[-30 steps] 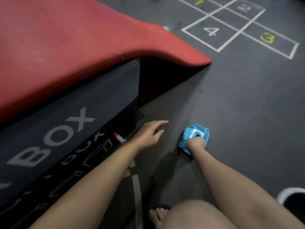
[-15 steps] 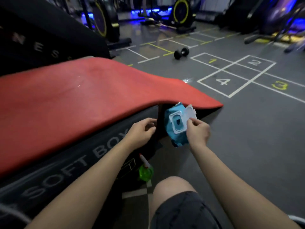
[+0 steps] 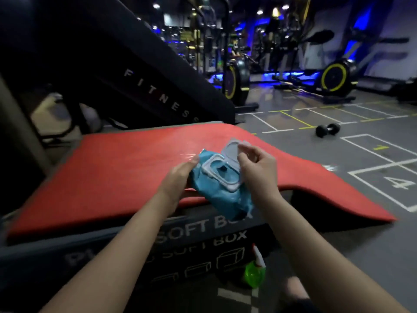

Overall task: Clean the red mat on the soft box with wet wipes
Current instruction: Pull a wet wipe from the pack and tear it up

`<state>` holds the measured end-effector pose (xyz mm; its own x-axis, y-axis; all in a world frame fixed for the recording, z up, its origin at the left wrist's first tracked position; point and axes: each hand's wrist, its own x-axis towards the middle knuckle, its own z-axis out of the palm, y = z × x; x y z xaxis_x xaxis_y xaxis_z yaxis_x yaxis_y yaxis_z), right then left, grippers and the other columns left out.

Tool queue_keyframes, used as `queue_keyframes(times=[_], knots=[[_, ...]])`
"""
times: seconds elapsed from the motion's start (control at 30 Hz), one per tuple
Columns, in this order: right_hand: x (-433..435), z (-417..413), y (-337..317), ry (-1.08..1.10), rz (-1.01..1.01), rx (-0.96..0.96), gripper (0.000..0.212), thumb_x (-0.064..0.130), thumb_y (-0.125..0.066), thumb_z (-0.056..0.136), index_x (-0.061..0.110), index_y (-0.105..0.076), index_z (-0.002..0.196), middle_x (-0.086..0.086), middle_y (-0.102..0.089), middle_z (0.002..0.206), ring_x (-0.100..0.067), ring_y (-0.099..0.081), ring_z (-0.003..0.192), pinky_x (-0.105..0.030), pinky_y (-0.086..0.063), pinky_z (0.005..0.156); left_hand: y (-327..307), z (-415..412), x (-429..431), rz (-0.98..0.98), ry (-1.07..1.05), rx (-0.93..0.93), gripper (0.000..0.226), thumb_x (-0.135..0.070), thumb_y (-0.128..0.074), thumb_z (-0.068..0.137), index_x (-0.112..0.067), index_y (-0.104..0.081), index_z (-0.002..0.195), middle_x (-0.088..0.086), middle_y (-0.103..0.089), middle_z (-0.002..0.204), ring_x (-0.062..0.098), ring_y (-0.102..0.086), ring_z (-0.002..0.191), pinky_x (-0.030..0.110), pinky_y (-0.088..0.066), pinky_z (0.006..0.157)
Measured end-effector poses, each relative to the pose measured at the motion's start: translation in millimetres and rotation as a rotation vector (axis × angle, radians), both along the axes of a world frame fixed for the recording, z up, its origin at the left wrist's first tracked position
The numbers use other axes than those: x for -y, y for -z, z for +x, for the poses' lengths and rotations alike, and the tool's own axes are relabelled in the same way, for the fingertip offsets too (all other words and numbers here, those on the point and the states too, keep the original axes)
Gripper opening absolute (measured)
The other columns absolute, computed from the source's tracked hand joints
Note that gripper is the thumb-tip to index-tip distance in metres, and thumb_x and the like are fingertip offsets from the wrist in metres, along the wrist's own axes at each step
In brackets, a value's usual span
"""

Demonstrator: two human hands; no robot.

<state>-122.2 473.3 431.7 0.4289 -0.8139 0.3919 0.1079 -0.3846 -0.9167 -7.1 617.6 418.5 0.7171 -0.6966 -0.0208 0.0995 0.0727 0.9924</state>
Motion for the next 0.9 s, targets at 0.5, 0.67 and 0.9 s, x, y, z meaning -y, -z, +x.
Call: queue_keyframes(times=[0.5,0.67,0.9], knots=[[-66.8,89.7,93.2,-0.518,-0.153,-0.355,0.064,0.010,-0.077,0.073,0.039,-0.053,0.125,0.012,-0.036,0.117,0.018,-0.037,0.115,0.002,-0.028,0.094,79.6,93.6,-60.1,0.029,-0.488,-0.066,0.042,-0.043,-0.071,0.078,-0.002,-0.071,0.084,0.014,-0.063,0.080,0.023,-0.055,0.077,0.039,-0.042,0.074],[-61.6,80.4,88.0,-0.528,-0.208,-0.425,0.057,0.019,-0.080,0.078,0.046,-0.055,0.122,0.012,-0.041,0.122,0.014,-0.039,0.118,0.002,-0.029,0.093,78.5,80.9,-67.4,0.119,-0.440,-0.147,0.023,-0.027,-0.063,0.100,-0.008,-0.075,0.095,0.016,-0.075,0.094,0.025,-0.067,0.083,0.038,-0.050,0.079],[-81.6,47.4,85.5,-0.273,-0.266,-0.425,0.019,0.042,-0.079,0.077,0.033,-0.069,0.090,0.011,-0.050,0.109,-0.004,-0.055,0.097,-0.021,-0.045,0.084,71.0,17.6,-74.8,0.144,-0.417,-0.108,0.027,-0.029,-0.057,0.104,-0.009,-0.072,0.094,0.010,-0.073,0.086,0.020,-0.063,0.078,0.033,-0.048,0.072]])
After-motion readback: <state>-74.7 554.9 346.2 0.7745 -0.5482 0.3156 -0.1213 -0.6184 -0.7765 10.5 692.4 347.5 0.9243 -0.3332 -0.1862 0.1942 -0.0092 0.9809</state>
